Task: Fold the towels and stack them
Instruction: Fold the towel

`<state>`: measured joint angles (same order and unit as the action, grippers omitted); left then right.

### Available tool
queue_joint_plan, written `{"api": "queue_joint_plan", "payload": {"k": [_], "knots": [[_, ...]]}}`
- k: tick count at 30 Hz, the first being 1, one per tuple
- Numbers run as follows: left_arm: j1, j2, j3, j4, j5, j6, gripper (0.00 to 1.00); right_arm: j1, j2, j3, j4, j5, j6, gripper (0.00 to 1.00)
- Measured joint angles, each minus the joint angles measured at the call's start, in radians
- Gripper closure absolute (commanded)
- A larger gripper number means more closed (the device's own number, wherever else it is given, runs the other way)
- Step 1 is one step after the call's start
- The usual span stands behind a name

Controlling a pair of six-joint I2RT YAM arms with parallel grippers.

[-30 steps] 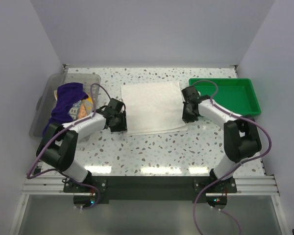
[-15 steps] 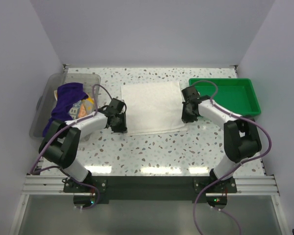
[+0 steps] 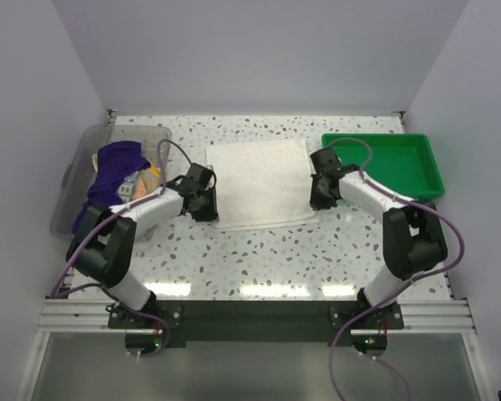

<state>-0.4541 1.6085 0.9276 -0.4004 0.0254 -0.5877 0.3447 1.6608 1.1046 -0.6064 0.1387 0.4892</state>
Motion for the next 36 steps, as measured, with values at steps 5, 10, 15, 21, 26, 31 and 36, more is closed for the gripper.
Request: {"api": "queue_joint_plan", "payload": {"k": [5, 10, 15, 21, 26, 31, 36], "knots": [[-0.001, 0.010, 0.000, -0.002, 0.005, -0.002, 0.73, 0.000, 0.000, -0.002, 0.002, 0.000, 0.000, 1.00], [-0.005, 0.026, 0.000, -0.010, 0.007, -0.003, 0.93, 0.000, 0.000, -0.012, 0.006, 0.000, 0.000, 1.00], [-0.005, 0.032, 0.000, -0.014, 0.007, -0.003, 1.00, 0.000, 0.000, -0.016, 0.009, 0.001, 0.000, 1.00], [-0.002, 0.034, 0.050, -0.071, -0.006, 0.002, 1.00, 0.000, 0.000, -0.001, -0.008, 0.020, -0.021, 1.00], [0.031, 0.026, 0.153, -0.142, -0.012, 0.009, 1.00, -0.008, -0.011, 0.091, -0.073, 0.035, -0.055, 1.00], [0.047, -0.084, 0.156, -0.158, -0.006, 0.014, 1.00, -0.017, -0.160, 0.077, -0.085, 0.027, -0.076, 1.00], [0.044, -0.110, 0.063, -0.136, 0.058, 0.015, 1.00, -0.047, -0.213, -0.053, -0.045, -0.002, -0.068, 1.00]]}}
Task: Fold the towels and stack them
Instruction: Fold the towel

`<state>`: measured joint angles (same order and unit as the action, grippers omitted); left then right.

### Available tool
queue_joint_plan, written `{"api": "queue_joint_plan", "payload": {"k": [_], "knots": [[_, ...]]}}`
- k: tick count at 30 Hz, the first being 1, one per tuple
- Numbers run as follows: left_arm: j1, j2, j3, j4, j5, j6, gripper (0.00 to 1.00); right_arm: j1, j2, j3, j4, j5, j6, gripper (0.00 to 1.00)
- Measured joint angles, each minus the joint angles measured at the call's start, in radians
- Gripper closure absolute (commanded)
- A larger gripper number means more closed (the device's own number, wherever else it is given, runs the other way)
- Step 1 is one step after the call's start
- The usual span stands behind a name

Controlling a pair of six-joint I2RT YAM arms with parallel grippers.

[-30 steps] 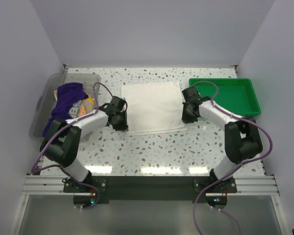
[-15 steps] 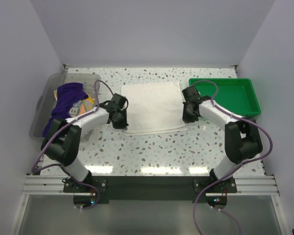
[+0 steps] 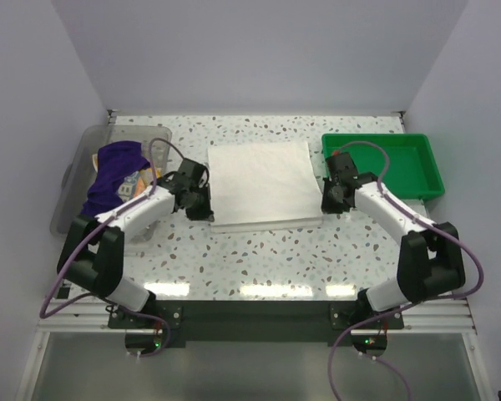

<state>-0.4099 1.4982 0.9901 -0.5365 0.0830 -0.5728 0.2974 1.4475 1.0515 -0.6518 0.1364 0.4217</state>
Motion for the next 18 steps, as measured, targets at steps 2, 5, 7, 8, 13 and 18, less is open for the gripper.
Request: {"api": "queue_joint_plan", "payload": {"k": [2, 5, 7, 8, 13, 18], "knots": [[-0.004, 0.034, -0.033, 0.005, 0.026, 0.000, 1.00, -0.006, 0.040, -0.064, 0.029, -0.016, 0.010, 1.00], [-0.012, 0.082, -0.060, 0.012, 0.047, 0.001, 1.00, -0.006, 0.114, -0.112, 0.061, -0.034, 0.024, 1.00], [-0.014, 0.099, -0.072, 0.028, 0.050, 0.002, 1.00, -0.006, 0.147, -0.129, 0.085, -0.040, 0.034, 1.00], [-0.015, 0.107, -0.075, 0.033, 0.051, 0.007, 1.00, -0.006, 0.160, -0.133, 0.096, -0.043, 0.037, 1.00], [-0.016, 0.130, -0.087, 0.065, 0.052, 0.013, 1.00, -0.009, 0.169, -0.138, 0.144, -0.045, 0.045, 1.00], [-0.016, 0.130, -0.086, 0.070, 0.050, 0.016, 1.00, -0.011, 0.169, -0.138, 0.150, -0.044, 0.047, 1.00]]}}
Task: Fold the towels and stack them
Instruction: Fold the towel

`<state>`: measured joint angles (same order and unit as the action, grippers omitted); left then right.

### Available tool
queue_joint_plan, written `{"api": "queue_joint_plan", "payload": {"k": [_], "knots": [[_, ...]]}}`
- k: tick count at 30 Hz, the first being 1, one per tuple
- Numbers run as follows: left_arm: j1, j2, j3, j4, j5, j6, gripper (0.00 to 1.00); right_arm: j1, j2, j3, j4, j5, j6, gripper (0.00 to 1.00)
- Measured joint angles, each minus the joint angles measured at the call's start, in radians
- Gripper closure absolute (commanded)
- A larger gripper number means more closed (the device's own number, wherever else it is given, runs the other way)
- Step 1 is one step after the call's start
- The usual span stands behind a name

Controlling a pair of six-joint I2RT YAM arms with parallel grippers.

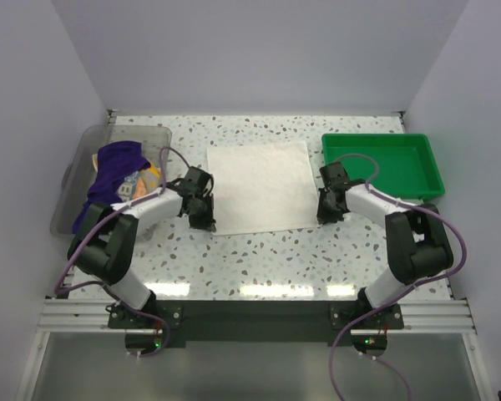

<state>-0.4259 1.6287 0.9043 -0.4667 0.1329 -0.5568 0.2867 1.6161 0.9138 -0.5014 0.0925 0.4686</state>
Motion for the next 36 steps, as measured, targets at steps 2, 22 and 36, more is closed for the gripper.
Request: {"api": "queue_joint_plan", "payload": {"k": [2, 22, 36], "knots": [[0.000, 0.000, 0.007, -0.007, -0.008, 0.000, 1.00, 0.000, -0.002, 0.002, -0.005, 0.000, 0.000, 1.00], [0.016, 0.035, 0.061, -0.014, -0.037, 0.023, 1.00, -0.002, 0.007, 0.042, -0.009, 0.020, -0.013, 1.00], [0.016, 0.039, 0.030, 0.032, -0.027, 0.026, 0.86, -0.002, 0.020, 0.026, 0.021, 0.026, -0.013, 0.86]]}}
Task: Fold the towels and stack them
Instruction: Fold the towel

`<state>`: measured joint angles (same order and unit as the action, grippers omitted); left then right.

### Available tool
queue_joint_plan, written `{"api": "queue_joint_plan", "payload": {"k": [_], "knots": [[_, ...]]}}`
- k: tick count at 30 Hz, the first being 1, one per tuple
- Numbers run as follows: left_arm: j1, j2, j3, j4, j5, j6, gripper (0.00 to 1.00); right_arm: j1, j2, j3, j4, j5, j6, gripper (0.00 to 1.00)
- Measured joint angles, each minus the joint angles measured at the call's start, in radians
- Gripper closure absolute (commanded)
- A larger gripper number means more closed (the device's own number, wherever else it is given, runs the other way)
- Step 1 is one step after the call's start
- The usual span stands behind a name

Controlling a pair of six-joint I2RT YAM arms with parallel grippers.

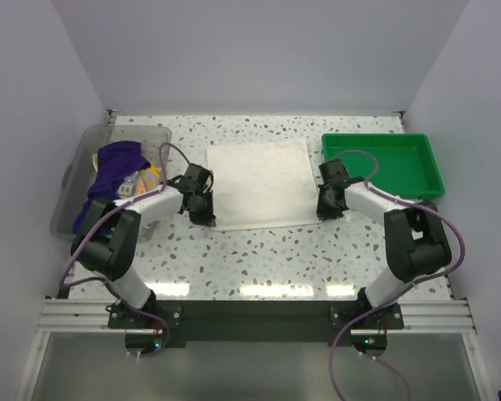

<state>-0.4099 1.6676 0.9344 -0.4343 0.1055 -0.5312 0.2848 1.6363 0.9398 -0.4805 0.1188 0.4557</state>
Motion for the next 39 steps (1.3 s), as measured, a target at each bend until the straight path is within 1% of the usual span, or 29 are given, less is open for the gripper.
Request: {"api": "queue_joint_plan", "payload": {"k": [1, 3, 4, 6, 7, 9, 10, 12, 15, 16, 18, 19, 20, 24, 26, 30, 32, 35, 39], "knots": [[0.000, -0.003, -0.002, 0.002, -0.001, -0.001, 0.77, 0.000, 0.000, 0.000, 0.000, 0.000, 0.000, 0.79], [0.000, -0.011, -0.007, 0.005, -0.003, -0.003, 0.69, 0.000, 0.000, 0.000, -0.001, 0.002, -0.002, 0.72], [-0.001, -0.017, -0.009, 0.003, -0.009, -0.006, 0.61, -0.001, -0.002, 0.001, -0.004, 0.003, -0.003, 0.67], [-0.001, -0.032, -0.011, -0.012, -0.032, -0.004, 0.55, -0.004, -0.006, 0.003, -0.015, 0.007, -0.005, 0.63], [0.000, -0.041, -0.011, -0.022, -0.041, -0.006, 0.50, -0.005, -0.011, 0.004, -0.023, 0.011, -0.006, 0.60], [0.000, -0.066, -0.010, -0.042, -0.062, -0.007, 0.45, -0.005, -0.030, 0.014, -0.046, 0.018, -0.011, 0.57], [0.000, -0.080, -0.005, -0.055, -0.074, -0.008, 0.39, -0.006, -0.042, 0.025, -0.056, 0.018, -0.015, 0.55], [0.000, -0.103, 0.016, -0.081, -0.098, -0.007, 0.37, -0.006, -0.067, 0.061, -0.071, 0.017, -0.026, 0.55], [0.000, -0.116, 0.081, -0.109, -0.133, -0.006, 0.38, -0.005, -0.089, 0.127, -0.070, 0.001, -0.049, 0.54], [0.000, -0.117, 0.109, -0.110, -0.141, -0.006, 0.42, -0.005, -0.093, 0.152, -0.061, -0.013, -0.060, 0.56], [0.000, -0.113, 0.158, -0.104, -0.147, 0.000, 0.45, -0.005, -0.088, 0.187, -0.044, -0.043, -0.076, 0.59], [-0.001, -0.106, 0.181, -0.100, -0.146, 0.003, 0.48, -0.005, -0.080, 0.204, -0.034, -0.061, -0.083, 0.61], [-0.001, -0.093, 0.204, -0.093, -0.144, 0.005, 0.49, -0.003, -0.068, 0.219, -0.024, -0.077, -0.089, 0.62], [-0.005, 0.012, 0.283, -0.055, -0.122, 0.027, 0.56, 0.011, 0.044, 0.273, 0.012, -0.130, -0.105, 0.63], [-0.006, 0.082, 0.302, -0.037, -0.108, 0.037, 0.57, 0.019, 0.113, 0.280, 0.031, -0.150, -0.106, 0.63], [-0.011, 0.183, 0.299, -0.029, -0.085, 0.049, 0.57, 0.035, 0.215, 0.279, 0.013, -0.183, -0.109, 0.63], [-0.013, 0.196, 0.269, -0.022, -0.074, 0.051, 0.57, 0.045, 0.233, 0.266, 0.003, -0.190, -0.110, 0.63], [-0.015, 0.164, 0.206, 0.022, -0.056, 0.051, 0.57, 0.063, 0.206, 0.226, 0.012, -0.190, -0.109, 0.63], [-0.018, 0.078, 0.082, 0.082, -0.027, 0.044, 0.57, 0.101, 0.134, 0.131, 0.018, -0.189, -0.105, 0.62]]}}
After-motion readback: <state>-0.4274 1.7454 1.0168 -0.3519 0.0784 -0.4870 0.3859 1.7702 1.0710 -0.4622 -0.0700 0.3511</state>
